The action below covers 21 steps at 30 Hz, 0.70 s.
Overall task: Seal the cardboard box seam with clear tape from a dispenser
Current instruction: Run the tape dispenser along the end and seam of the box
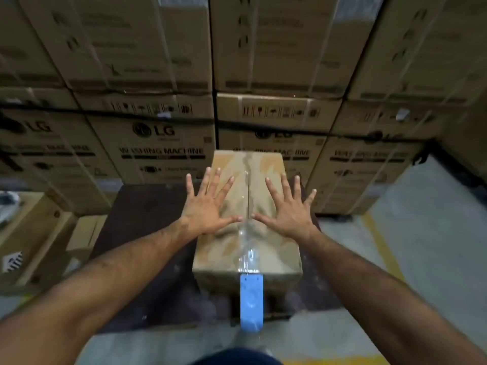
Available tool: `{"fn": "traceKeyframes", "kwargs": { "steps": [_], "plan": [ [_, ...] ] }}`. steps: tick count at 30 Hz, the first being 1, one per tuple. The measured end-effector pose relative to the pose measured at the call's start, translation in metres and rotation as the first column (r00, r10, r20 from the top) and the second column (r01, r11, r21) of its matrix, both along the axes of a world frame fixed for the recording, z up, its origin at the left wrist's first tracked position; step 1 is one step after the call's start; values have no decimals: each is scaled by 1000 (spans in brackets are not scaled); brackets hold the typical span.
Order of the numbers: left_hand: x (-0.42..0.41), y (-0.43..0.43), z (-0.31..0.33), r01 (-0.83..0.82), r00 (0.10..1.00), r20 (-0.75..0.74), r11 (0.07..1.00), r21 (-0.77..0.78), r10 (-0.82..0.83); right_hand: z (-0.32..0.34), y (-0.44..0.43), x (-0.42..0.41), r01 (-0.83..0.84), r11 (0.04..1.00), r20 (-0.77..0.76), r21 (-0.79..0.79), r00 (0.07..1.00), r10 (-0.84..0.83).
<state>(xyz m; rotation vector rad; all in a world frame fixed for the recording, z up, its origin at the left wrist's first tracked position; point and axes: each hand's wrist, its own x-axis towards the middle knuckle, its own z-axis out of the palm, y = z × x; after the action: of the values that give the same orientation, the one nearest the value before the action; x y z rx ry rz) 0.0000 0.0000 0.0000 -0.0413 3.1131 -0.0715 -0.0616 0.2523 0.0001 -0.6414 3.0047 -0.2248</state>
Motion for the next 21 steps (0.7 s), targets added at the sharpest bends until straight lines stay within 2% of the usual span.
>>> {"fn": "traceKeyframes", "kwargs": {
  "steps": [3,10,17,19,21],
  "plan": [
    [22,8,-24,45,996,79,999,17,-46,-19,5,23,3,1000,47,26,999,-5],
    [51,25,-61,52,993,101,993,104,-63,-59,20,64,-19,999,79,33,997,16],
    [52,30,-81,59,989,128,987,152,-79,-71,21,77,-6,1000,134,6,991,5],
    [49,30,-83,56,987,142,984,168,-80,-66,19,81,41,997,91,-69,995,-35],
    [42,30,-82,59,986,140,979,196,-88,-55,21,93,169,939,11,-299,985,-174]
  ]
}}
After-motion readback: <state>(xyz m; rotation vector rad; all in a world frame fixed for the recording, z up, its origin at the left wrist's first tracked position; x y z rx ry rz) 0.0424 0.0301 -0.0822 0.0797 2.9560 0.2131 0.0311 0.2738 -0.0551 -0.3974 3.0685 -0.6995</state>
